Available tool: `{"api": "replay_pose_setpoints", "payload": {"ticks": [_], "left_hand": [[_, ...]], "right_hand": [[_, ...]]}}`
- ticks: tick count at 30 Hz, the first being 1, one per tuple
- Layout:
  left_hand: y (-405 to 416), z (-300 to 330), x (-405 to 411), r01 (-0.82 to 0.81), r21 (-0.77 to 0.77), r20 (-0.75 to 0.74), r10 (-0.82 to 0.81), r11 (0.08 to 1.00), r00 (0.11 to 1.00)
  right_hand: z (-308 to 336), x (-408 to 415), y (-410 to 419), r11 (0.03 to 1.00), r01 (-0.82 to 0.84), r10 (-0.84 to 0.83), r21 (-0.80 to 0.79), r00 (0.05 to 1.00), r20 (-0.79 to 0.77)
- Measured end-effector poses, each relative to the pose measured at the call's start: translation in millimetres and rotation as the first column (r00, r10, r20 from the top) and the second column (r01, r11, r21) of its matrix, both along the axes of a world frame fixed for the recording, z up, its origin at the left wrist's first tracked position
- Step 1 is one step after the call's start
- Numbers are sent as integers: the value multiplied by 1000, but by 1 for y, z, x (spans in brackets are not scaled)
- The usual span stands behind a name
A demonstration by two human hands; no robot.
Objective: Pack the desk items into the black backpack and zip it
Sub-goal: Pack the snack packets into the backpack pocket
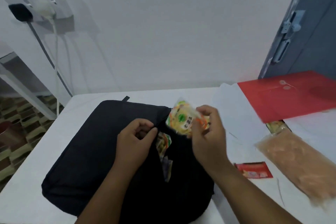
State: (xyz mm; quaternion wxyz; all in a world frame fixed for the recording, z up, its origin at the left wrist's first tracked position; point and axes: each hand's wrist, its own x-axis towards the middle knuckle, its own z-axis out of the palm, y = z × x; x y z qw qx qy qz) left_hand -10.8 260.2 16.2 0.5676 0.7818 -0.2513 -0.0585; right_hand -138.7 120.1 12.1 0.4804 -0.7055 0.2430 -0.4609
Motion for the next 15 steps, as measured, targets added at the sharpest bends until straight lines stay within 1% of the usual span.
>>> {"api": "replay_pose_setpoints", "payload": {"ticks": [2,3,5,6,7,8,9,10,11,12,13,14,15], "left_hand": [[4,3,-2,11,-31,-19,-11,999,1000],[6,4,-3,19,-41,-30,-20,999,999],[10,4,-6,65,-27,-21,-66,997,998],[13,3,-9,99,5,4,-99,995,995],[16,2,-12,131,55,37,-133,990,990],[20,0,-16,155,114,72,-164,981,984],[25,-2,-20,174,165,98,-192,971,977],[30,-3,-22,186,206,116,-213,961,970],[33,-6,-23,184,244,126,-220,952,967],[37,-8,-23,175,285,130,-219,942,967],[41,-10,-22,166,327,131,-219,930,967],[44,-13,-20,164,358,127,-222,919,967],[47,-15,-19,169,366,123,-228,915,966]], "right_hand": [[-17,-1,23,997,-73,71,-8,987,-147],[-23,-3,32,992,-125,127,20,966,-227],[-34,-6,47,968,-242,251,69,908,-336],[-37,-7,52,957,-288,274,25,874,-401],[-41,-6,55,943,-328,265,-61,848,-458],[-45,-3,58,925,-363,267,-109,827,-495],[-49,0,60,919,-374,257,-121,804,-535],[-51,2,64,918,-384,274,-94,790,-548],[-53,3,64,907,-392,242,-153,784,-572],[-54,5,64,933,-331,189,-141,785,-591],[-56,5,62,930,-333,189,-155,797,-573],[-54,5,64,943,-314,210,-107,815,-540],[-52,4,65,962,-255,168,-100,838,-519]]}}
